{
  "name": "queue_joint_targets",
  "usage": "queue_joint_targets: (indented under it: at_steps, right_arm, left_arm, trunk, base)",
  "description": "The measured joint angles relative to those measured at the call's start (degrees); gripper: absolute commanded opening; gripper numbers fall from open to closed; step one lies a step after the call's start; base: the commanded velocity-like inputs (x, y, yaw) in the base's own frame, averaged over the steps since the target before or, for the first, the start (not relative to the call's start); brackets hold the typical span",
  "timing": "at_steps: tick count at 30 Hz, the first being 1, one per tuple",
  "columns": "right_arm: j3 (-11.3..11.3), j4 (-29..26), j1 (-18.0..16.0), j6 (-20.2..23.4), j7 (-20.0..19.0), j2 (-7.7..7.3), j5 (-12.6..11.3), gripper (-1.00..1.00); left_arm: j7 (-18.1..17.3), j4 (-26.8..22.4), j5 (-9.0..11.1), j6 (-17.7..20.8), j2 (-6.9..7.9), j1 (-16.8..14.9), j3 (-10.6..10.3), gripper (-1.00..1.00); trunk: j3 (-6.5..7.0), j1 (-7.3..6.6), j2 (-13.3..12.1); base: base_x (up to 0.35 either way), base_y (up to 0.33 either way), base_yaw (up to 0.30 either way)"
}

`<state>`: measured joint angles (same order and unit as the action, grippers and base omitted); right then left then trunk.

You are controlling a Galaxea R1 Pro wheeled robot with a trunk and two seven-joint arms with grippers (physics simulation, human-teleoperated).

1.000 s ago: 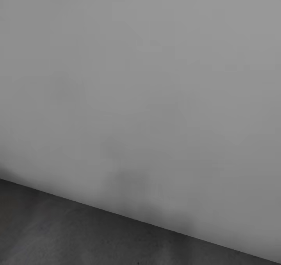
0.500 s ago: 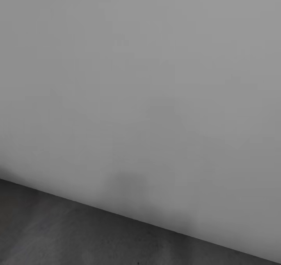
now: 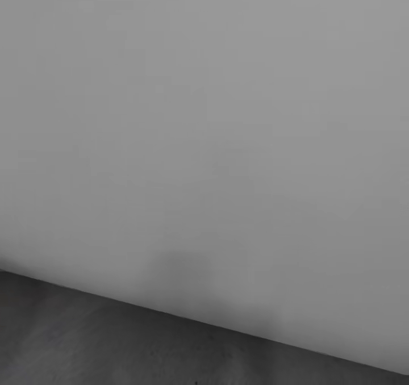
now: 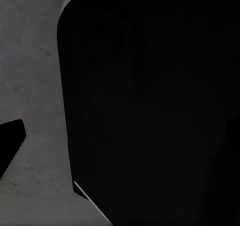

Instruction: Move the two storage containers from the living room to the garage. In the garage, place one container on the floor and stack the other container on top of it (either order is fine).

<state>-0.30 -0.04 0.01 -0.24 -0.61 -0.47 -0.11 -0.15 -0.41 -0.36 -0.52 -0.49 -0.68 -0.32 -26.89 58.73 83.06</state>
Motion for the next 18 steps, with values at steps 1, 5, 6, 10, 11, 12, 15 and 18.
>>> queue_joint_targets:
  at_steps: [1,5,6,10,11,12,15,18]
  right_arm:
    - [0.0,0.0,0.0,0.0,0.0,0.01,0.0,1.00]
    - [-0.1,0.0,0.0,0.0,-0.1,0.03,0.0,1.00]
    - [-0.1,0.0,0.0,0.0,-0.1,0.03,0.0,1.00]
    - [-0.1,0.0,0.0,0.0,-0.2,-0.02,0.0,1.00]
    - [-0.1,0.0,0.0,0.0,-0.2,-0.03,0.0,1.00]
    - [-0.1,0.0,0.0,0.0,-0.2,-0.01,0.0,1.00]
    - [-0.1,0.0,0.0,0.0,-0.2,0.02,0.0,1.00]
    - [-0.1,0.0,0.0,0.0,-0.2,-0.01,0.0,1.00]
  left_arm:
    - [0.0,0.0,0.0,0.0,0.01,0.0,0.0,1.00]
    - [0.0,0.1,0.0,0.2,0.04,0.0,0.0,1.00]
    - [0.0,0.1,0.0,0.2,0.04,0.0,0.0,1.00]
    - [0.1,0.1,0.1,0.2,0.13,0.0,0.2,1.00]
    - [0.1,0.1,0.1,0.2,0.15,0.0,0.2,1.00]
    - [0.1,0.1,0.2,0.2,0.17,0.0,0.2,1.00]
    - [0.1,0.1,0.2,0.2,0.36,0.0,0.2,1.00]
    - [0.1,0.1,0.1,0.2,0.47,0.0,0.2,1.00]
  trunk:
    - [0.00,0.00,0.0]
    - [0.00,0.00,0.0]
    - [0.00,0.00,0.0]
    - [0.00,0.00,0.0]
    - [0.00,0.00,0.0]
    - [0.00,0.00,0.0]
    - [0.00,0.00,0.0]
    - [0.00,0.00,0.0]
  base:
    - [0.000,0.000,-0.260]
    - [0.000,0.000,-0.274]
    - [0.000,0.000,-0.279]
    - [0.000,0.000,-0.282]
    - [0.000,0.000,-0.284]
    - [0.000,0.000,-0.284]
    - [0.000,0.000,-0.285]
    - [0.000,0.000,-0.285]
